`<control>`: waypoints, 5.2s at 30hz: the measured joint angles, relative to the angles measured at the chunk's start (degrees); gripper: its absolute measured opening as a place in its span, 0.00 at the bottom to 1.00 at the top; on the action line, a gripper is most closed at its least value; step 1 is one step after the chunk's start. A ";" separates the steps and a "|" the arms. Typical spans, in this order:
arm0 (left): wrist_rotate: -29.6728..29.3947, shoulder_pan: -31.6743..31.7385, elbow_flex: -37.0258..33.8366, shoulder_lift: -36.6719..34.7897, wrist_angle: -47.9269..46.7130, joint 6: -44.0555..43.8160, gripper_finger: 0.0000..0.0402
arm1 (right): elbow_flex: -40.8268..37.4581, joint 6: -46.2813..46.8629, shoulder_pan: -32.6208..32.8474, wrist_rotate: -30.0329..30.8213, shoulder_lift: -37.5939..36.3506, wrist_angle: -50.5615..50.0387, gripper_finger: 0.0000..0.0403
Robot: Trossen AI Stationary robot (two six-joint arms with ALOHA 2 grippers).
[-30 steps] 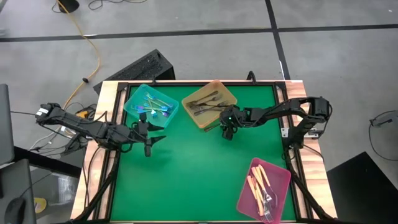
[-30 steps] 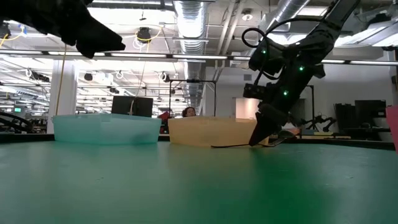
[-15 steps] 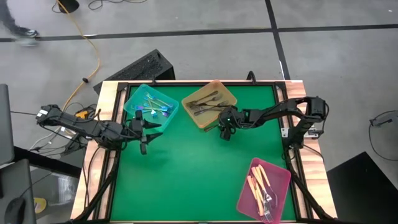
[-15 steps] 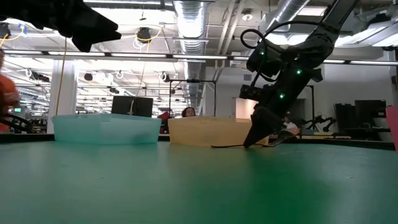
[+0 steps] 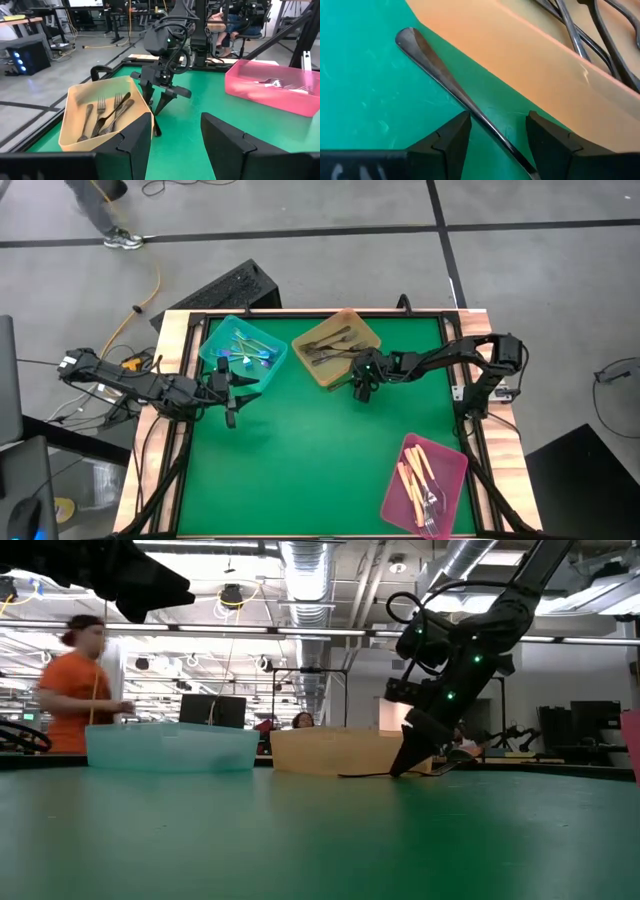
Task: Sort silverware by color (type)
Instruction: Put the black fork into the yellow bin
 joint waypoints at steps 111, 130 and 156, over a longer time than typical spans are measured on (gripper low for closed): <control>-0.16 -0.02 0.00 0.35 -1.03 -0.42 0.39 | 7.34 43.38 40.27 32.48 11.00 0.36 0.10; -1.05 -0.02 0.00 0.35 -0.87 0.00 0.39 | 7.19 41.68 39.46 32.56 11.22 7.88 0.07; -1.05 0.00 0.00 0.33 -0.96 0.01 0.39 | 19.26 15.58 33.76 29.22 7.54 9.18 0.08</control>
